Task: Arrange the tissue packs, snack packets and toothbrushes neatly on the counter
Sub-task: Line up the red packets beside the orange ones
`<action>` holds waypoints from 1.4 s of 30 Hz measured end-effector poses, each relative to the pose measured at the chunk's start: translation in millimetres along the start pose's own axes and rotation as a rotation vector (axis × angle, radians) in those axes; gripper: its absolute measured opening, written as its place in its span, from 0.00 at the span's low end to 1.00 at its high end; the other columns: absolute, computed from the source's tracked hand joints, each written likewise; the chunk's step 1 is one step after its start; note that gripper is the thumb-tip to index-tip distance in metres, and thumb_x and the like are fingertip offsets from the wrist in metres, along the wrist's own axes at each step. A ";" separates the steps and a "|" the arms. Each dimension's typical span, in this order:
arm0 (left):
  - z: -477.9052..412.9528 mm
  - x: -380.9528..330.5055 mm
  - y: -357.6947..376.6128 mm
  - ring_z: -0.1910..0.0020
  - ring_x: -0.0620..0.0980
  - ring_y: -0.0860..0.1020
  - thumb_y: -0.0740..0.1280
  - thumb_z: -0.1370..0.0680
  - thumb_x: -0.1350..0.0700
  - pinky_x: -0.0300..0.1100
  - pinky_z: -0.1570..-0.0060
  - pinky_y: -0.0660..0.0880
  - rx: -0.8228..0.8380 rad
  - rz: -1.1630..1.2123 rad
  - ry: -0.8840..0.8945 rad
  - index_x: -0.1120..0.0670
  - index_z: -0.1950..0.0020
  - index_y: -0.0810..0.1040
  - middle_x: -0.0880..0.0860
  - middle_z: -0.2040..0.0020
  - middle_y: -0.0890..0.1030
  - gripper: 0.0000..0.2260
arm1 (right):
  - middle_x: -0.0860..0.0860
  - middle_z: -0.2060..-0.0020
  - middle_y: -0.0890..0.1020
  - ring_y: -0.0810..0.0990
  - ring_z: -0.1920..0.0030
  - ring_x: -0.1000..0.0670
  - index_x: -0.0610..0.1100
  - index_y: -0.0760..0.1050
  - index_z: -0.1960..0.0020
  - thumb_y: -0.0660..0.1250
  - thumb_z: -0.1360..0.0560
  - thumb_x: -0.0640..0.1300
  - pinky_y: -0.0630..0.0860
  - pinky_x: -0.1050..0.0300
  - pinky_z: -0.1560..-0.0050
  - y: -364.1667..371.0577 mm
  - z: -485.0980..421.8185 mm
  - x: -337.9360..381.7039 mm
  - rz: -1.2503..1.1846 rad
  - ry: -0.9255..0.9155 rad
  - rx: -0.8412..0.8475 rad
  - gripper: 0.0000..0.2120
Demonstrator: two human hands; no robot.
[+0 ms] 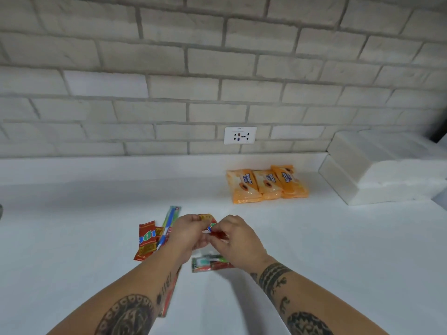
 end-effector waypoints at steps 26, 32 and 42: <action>-147.1 -37.8 -2.0 0.47 0.55 0.75 0.61 0.20 0.55 0.48 0.46 0.79 -0.211 -1.300 0.440 0.41 0.33 0.77 0.41 0.37 0.81 0.17 | 0.51 0.29 0.74 0.72 0.34 0.42 0.48 0.71 0.27 0.60 0.21 0.47 0.68 0.46 0.39 86.0 -157.4 -72.7 0.505 -0.017 0.236 0.22; -171.1 -59.1 9.7 0.41 0.58 0.75 0.55 0.17 0.59 0.45 0.43 0.73 -0.227 -1.377 0.445 0.45 0.27 0.74 0.45 0.32 0.78 0.21 | 0.51 0.28 0.73 0.69 0.34 0.41 0.48 0.70 0.26 0.56 0.19 0.47 0.68 0.47 0.37 88.5 -196.5 -85.4 0.497 0.057 0.279 0.21; -181.4 -58.9 8.8 0.35 0.56 0.72 0.54 0.15 0.57 0.48 0.41 0.76 -0.236 -1.321 0.351 0.44 0.25 0.73 0.44 0.30 0.77 0.21 | 0.51 0.26 0.71 0.67 0.33 0.40 0.46 0.69 0.25 0.56 0.17 0.50 0.69 0.44 0.36 90.3 -209.4 -90.8 0.502 0.061 0.343 0.23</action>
Point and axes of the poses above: each hand's wrist, its own z-axis away from the middle knuckle, its own y-axis out of the palm, x = y × z, the point moved 9 cm from there along -z, towards the middle knuckle
